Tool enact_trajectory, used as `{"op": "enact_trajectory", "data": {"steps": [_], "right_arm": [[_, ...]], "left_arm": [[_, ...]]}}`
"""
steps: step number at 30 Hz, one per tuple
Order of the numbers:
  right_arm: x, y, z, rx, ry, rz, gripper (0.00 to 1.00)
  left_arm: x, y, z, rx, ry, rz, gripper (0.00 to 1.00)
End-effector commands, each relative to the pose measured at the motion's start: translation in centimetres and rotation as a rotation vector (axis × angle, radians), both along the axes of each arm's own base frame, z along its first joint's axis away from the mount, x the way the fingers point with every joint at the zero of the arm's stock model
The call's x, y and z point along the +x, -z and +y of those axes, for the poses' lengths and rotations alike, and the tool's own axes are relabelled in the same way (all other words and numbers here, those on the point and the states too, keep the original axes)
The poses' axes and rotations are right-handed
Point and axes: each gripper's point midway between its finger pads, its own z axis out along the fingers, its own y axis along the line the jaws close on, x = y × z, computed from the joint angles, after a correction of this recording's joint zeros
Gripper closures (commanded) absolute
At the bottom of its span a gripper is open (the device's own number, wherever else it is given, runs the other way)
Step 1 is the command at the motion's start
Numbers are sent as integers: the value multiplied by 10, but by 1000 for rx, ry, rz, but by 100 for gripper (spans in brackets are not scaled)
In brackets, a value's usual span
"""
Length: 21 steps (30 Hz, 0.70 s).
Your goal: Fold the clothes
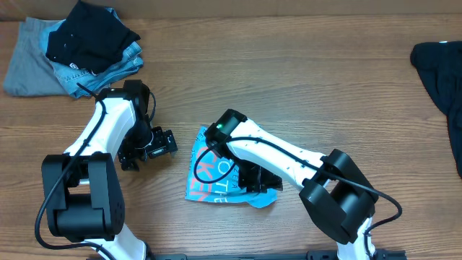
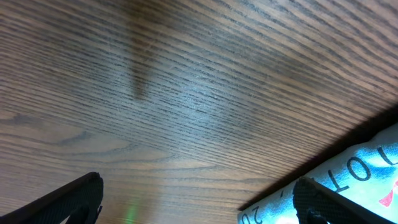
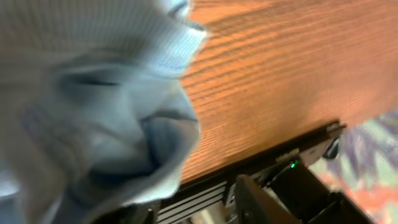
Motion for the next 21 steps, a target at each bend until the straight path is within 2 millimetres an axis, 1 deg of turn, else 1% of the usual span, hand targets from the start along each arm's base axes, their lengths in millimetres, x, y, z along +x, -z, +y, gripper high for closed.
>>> {"op": "enact_trajectory", "data": {"steps": [1,5,8,9,10,11,12,14,15,17,19,21], "right_arm": [[-2,-14,-7,15,5,-46,55],[-7,-24,-12,43,11,-68,55],[-9,-40,-13,97,29,-116,54],[-9,-46,-13,117,29,-134,52],[-8,-52,-14,134,30,-154,49],[-7,-58,-16,151,33,-177,43],[-6,-65,-18,172,39,-201,33],[-3,-75,-23,201,53,-242,3],[2,-81,-27,216,64,-274,0],[12,-85,-26,259,71,-316,0],[26,-82,-12,355,47,-335,0],[38,-79,12,484,-11,-328,0]], "left_arm": [[-3,-6,0,5,-2,-9,0],[-4,-6,0,2,8,-6,0],[-4,-6,0,2,8,-3,0],[-4,-6,0,2,10,-2,0],[-4,-6,0,1,11,-3,0],[-4,-6,0,1,11,-3,0],[-4,-6,0,0,11,-3,0],[-5,-6,0,0,11,-2,0],[-5,-6,-1,-3,10,-2,0],[-4,-6,-2,-12,9,-4,0],[-2,-6,-5,-30,5,-11,0],[-2,-6,-6,-32,4,-12,0]]}}
